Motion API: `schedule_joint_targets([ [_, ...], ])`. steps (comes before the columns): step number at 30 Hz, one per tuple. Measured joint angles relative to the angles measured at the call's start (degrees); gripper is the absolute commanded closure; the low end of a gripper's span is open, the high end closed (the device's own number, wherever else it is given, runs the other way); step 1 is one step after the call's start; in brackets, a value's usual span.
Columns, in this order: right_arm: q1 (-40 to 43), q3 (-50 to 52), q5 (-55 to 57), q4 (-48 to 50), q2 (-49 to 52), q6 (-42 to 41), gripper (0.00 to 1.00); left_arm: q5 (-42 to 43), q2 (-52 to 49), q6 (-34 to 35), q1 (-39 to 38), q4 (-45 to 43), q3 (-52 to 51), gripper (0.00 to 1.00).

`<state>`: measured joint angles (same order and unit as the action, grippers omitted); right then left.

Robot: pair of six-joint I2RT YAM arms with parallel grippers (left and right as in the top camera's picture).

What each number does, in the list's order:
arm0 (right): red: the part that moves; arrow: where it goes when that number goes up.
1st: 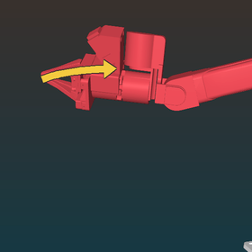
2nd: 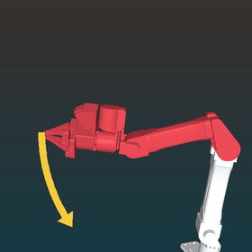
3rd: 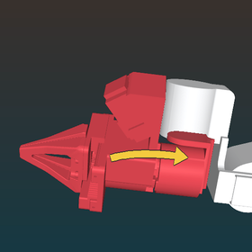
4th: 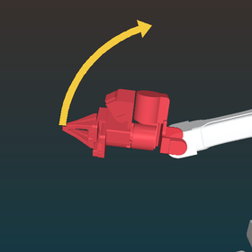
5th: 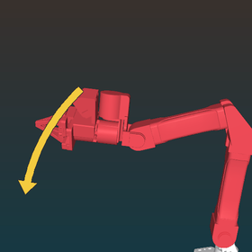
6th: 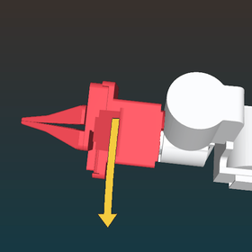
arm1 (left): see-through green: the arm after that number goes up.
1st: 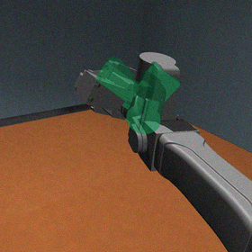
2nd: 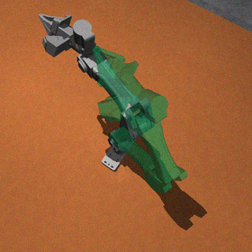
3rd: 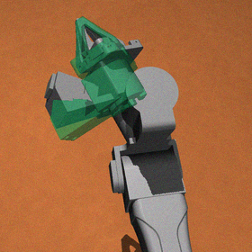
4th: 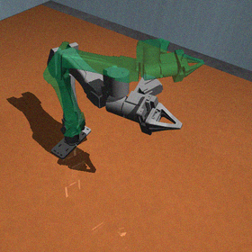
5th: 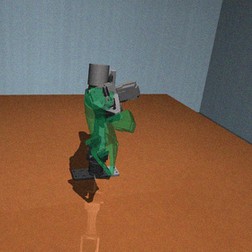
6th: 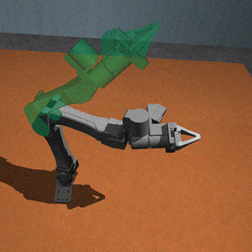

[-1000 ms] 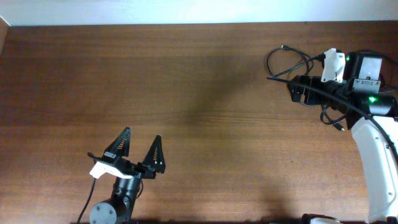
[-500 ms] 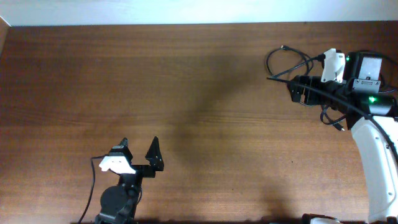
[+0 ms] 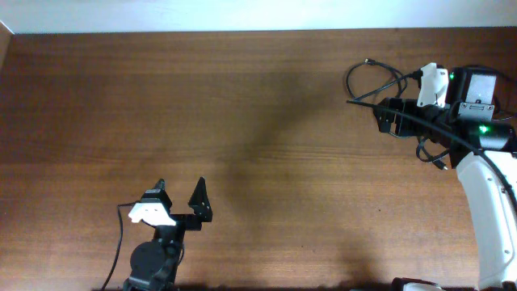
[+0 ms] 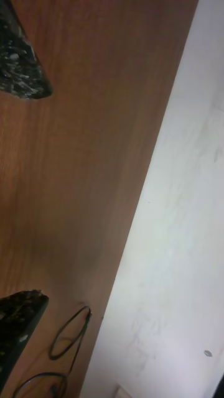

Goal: Untangle cables

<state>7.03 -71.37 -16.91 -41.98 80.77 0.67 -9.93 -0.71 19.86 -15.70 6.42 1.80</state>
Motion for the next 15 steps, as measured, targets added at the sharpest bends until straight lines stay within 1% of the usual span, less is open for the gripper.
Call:
schedule_joint_targets([
  [2, 0.0, 0.0, 0.0, 0.0, 0.0, 0.0, 0.01, 0.04, 0.0, -1.7, 0.0, 0.02, 0.0, 0.01],
  [7, 0.0, 0.0, 0.0, 0.02, 0.0, 0.04, 0.01, 0.28, 0.0, -9.29, 0.83, 0.04, 0.0, 0.01],
  [15, 0.0, 0.0, 0.0, 0.0, 0.0, 0.04, 0.01, 0.9, 0.0, -13.7, 6.56, 0.07, 0.0, 0.01],
])
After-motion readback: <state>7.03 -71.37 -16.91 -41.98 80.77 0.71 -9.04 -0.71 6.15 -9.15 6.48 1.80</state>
